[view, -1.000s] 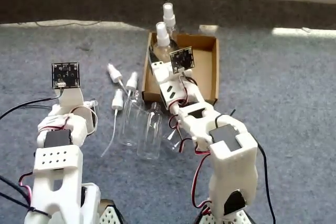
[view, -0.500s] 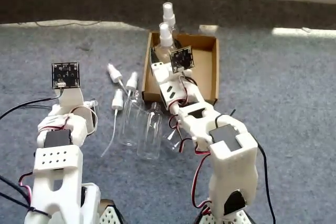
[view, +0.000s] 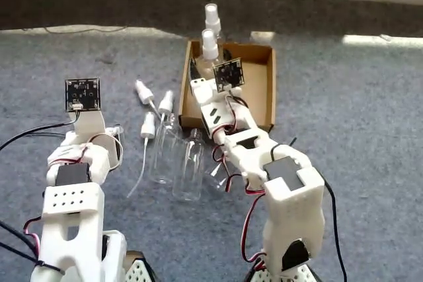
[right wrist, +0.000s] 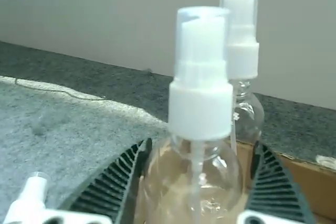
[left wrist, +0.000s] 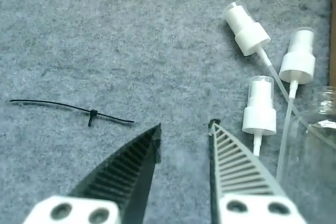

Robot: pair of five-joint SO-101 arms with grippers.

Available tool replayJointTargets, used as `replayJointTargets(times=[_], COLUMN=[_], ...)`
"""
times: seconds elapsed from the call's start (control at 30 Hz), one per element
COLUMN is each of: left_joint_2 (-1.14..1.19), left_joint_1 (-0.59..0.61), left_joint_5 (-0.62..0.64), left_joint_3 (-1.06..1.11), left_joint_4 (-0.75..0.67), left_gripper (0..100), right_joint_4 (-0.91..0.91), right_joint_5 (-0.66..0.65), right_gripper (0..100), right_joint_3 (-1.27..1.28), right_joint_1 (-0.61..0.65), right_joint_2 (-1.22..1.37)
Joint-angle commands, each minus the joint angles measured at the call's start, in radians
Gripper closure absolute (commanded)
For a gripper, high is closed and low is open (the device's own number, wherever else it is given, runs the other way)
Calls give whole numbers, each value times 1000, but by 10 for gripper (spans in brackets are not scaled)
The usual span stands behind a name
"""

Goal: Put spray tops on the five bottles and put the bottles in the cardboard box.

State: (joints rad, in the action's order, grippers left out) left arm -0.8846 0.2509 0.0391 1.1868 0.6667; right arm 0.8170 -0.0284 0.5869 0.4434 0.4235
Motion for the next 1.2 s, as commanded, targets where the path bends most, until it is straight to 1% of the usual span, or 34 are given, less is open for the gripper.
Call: replayJointTargets(times=[0.0,0.1,0.2,0.27,0.47,0.57,0.67,0.8,0.87,1.03,1.17], left_joint_2=[-13,-13,-13,-13,-13,-13,-13,-13,-13,-13,-13], left_joint_1=[4,4,4,4,4,4,4,4,4,4,4], left_joint_5=[-2,-2,0,0,0,0,0,0,0,0,0], left_joint_3=[-4,-4,-4,-4,-4,-4,-4,-4,-4,-4,-4], left_joint_4=[-12,-12,-12,-12,-12,-12,-12,-12,-12,-12,-12], left_gripper=[853,853,853,853,853,853,853,853,853,853,853], right_joint_4=[-2,-2,-5,-5,-5,-5,-12,-137,-151,-162,-318], right_joint_5=[2,2,2,2,0,-51,-54,-41,-8,-2,2], right_gripper=[745,732,672,649,648,648,648,648,648,648,648], right_joint_3=[-62,-62,-62,-62,-62,-61,-53,-62,-62,-73,-176], right_joint_1=[4,7,7,7,5,5,4,2,2,2,-5], right_joint_2=[-27,-27,-27,-27,-28,-48,-102,-162,-191,-278,-355])
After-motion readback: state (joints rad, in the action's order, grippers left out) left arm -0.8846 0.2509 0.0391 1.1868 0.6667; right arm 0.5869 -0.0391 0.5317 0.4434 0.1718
